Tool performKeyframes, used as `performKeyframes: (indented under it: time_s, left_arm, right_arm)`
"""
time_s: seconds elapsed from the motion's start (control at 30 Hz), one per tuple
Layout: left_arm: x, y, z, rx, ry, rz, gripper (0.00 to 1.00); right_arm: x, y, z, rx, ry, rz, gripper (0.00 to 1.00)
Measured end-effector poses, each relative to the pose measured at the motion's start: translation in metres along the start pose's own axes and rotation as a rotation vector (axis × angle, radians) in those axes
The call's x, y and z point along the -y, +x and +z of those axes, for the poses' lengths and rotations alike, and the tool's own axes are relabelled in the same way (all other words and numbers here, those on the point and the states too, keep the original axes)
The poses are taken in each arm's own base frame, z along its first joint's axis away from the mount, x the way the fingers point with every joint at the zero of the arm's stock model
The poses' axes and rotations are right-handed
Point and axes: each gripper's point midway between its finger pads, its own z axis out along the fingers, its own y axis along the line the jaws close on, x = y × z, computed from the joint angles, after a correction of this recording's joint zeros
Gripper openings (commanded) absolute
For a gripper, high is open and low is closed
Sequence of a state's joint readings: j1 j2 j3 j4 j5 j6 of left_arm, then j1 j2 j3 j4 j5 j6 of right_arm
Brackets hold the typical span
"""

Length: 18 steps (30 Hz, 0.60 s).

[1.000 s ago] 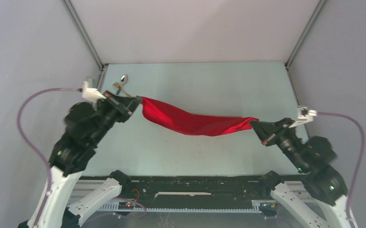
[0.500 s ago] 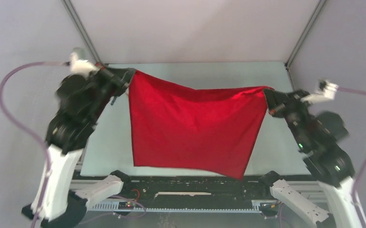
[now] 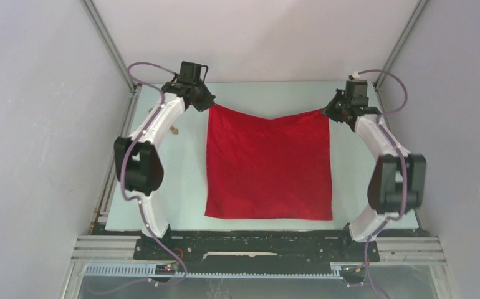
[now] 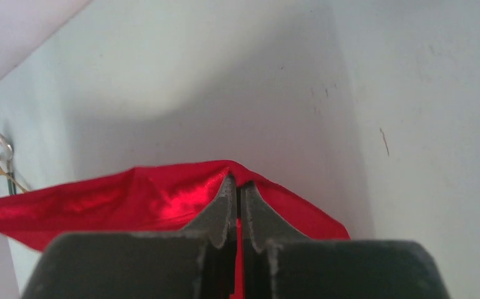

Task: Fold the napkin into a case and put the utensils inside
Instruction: Fold and flatten the napkin at the center of the board.

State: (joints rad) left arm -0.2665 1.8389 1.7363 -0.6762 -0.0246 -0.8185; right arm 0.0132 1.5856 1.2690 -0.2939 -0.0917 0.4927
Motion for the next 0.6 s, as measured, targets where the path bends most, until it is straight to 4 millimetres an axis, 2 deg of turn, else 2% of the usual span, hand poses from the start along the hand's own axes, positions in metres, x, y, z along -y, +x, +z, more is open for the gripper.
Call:
performKeyframes:
  time_s: [0.1,0.23,0.43,0.5,0.6]
  left_arm:
    - [0.002,0.002,0.044,-0.051,-0.004,-0.008,0.0]
    - [0.007,0.005,0.073,-0.087,0.017,-0.012,0.0]
    - [-0.001,0.017,0.074,-0.117,0.013,-0.019,0.0]
    - [-0.015,0.03,0.07,-0.142,-0.013,-0.029,0.0]
    - [-0.043,0.057,0.058,-0.194,-0.074,-0.039,0.0]
  right_arm:
    - [0.014,0.013,0.045,-0.109,-0.022,0.02,0.0]
    - [0.016,0.015,0.074,-0.172,-0.062,0.032,0.0]
    - [0.007,0.012,0.07,-0.2,-0.103,0.031,0.0]
    - [0.008,0.018,0.066,-0.226,-0.096,0.037,0.0]
    - [0.019,0.043,0.053,-0.279,-0.067,0.054,0.0]
